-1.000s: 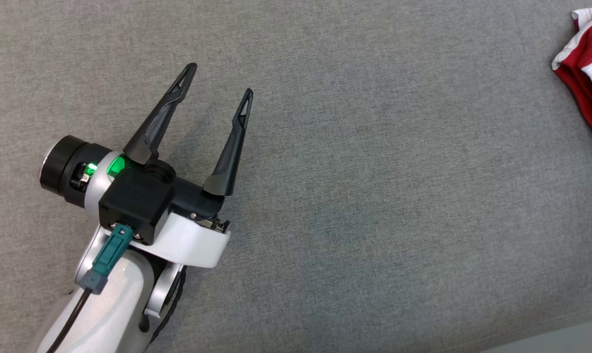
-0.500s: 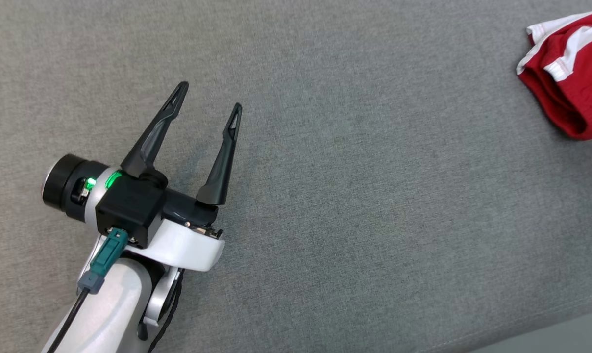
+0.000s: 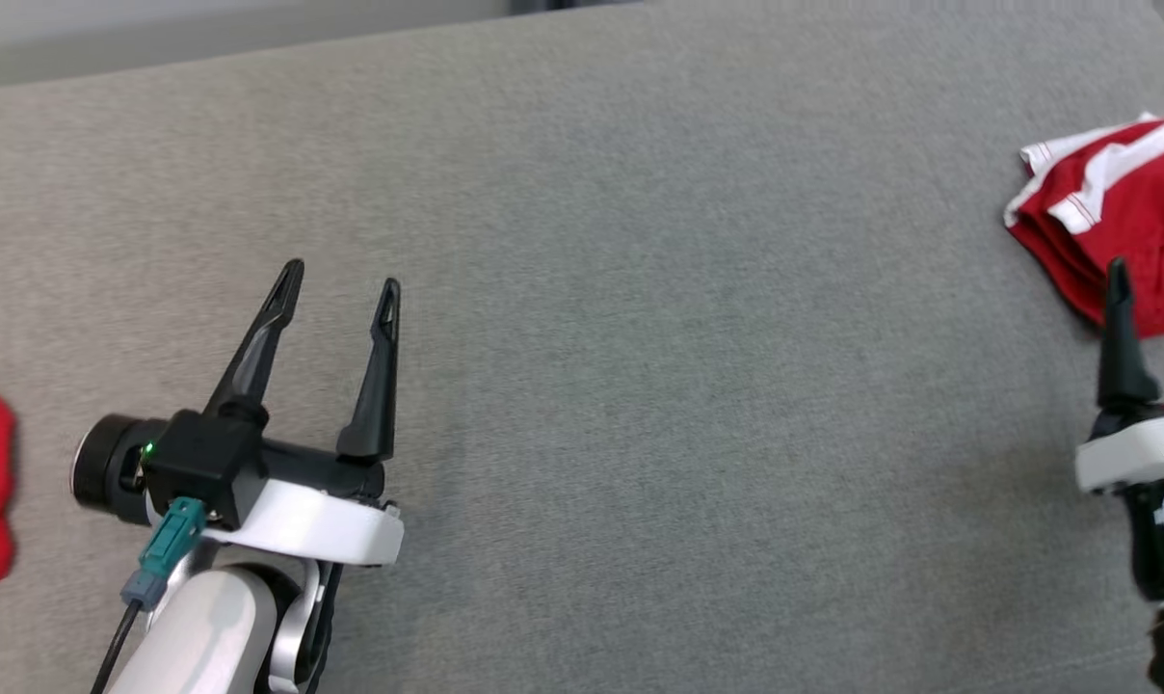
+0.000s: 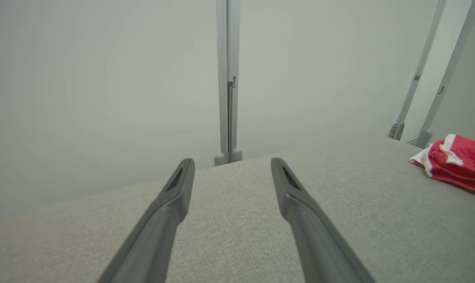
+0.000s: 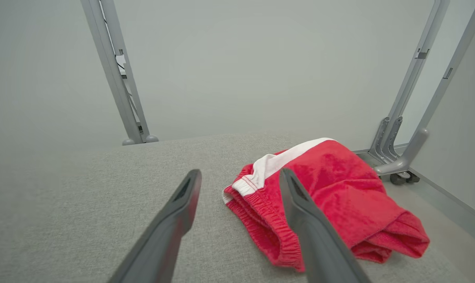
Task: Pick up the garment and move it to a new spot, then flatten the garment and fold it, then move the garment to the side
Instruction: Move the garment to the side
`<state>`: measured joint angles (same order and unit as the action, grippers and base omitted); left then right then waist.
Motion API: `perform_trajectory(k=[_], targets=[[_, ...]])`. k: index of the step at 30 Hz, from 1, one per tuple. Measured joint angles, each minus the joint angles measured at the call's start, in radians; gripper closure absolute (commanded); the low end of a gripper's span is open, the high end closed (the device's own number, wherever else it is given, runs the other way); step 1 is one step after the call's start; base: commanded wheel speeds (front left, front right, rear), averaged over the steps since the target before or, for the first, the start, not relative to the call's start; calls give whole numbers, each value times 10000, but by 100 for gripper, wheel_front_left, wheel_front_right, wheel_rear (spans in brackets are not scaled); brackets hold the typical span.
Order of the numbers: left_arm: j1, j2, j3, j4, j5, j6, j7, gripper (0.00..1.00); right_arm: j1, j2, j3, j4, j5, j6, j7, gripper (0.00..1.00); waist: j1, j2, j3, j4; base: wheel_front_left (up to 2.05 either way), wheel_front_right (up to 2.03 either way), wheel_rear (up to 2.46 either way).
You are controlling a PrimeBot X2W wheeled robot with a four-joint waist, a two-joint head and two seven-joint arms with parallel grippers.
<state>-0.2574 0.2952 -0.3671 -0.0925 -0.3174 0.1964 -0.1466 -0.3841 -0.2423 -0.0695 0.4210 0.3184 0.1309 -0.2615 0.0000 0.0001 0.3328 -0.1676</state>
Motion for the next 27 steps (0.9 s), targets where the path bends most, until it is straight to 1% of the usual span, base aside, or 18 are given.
perform_trajectory(k=[3, 8, 11, 16, 20, 27], targets=[[241, -86, 148, 184, -213, 94, -207, 0, 433, 458, 12, -581, -337, 0, 0, 0, 0, 0, -272, 301, 0, 0, 0], [760, -171, 583, 460, -571, 355, -504, 0, 979, 984, 199, -1427, -796, 0, 224, 0, 0, 0, -708, 812, 0, 0, 0], [1095, -163, 890, 570, -779, 489, -667, 0, 1268, 1049, 288, -1854, -938, 0, 408, 0, 0, 0, -983, 1101, 0, 0, 0], [1653, -46, 1174, 663, -982, 570, -802, 0, 1759, 1156, 268, -2353, -1168, 0, 763, 0, 0, 0, -1474, 1464, 0, 0, 0], [1969, 59, 1097, 719, -1037, 499, -761, 0, 2223, 1174, 167, -2658, -1310, 0, 951, 0, 0, 0, -1845, 1652, 0, 0, 0], [2298, 84, 880, 796, -1055, 422, -591, 0, 3052, 1216, -10, -3252, -1388, 0, 1179, 0, 0, 0, -2338, 1732, 0, 0, 0]])
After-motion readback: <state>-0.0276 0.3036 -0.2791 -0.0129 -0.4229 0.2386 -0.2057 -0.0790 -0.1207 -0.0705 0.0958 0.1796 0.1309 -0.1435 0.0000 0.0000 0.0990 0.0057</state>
